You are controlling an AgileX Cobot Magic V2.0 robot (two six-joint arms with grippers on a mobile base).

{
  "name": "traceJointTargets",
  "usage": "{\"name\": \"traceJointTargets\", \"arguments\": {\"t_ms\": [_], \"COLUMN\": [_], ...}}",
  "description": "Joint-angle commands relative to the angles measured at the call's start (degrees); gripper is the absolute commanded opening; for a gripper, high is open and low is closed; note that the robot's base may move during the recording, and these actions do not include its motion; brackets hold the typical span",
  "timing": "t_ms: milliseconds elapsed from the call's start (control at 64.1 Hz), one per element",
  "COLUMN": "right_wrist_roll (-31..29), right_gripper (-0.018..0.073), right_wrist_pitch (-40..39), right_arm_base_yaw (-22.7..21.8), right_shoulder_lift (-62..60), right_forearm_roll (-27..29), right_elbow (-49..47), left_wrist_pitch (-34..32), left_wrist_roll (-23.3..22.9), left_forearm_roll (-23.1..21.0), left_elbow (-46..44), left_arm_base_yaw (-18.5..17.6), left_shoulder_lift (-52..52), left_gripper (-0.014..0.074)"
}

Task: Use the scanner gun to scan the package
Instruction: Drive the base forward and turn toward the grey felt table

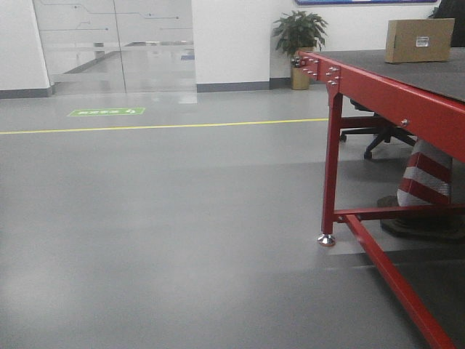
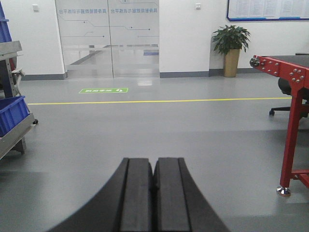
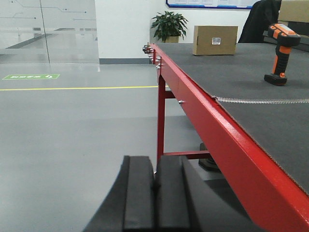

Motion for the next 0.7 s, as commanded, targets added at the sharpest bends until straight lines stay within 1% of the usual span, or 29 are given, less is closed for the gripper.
{"name": "traceJointTargets", "arguments": {"t_ms": [0, 686], "right_wrist_roll": [0.03, 0.03], "right_gripper": [-0.0151, -0.0151], "right_wrist_pitch": [-1.09, -1.18], "right_arm_base_yaw": [0.00, -0.18], "right_shoulder_lift": [-0.13, -0.13], "right_forearm_roll": [-0.55, -0.55], "right_elbow": [-0.06, -0.06], "left_wrist_pitch": [-0.69, -0.69], "left_wrist_roll": [0.01, 0.01], "left_forearm_roll": [-0.47, -0.47], "left_elbow": [-0.11, -0.11], "left_arm_base_yaw": [-0.31, -0.76], "left_shoulder_lift": [-0.20, -0.20], "left_gripper": [-0.0111, -0.0111]}}
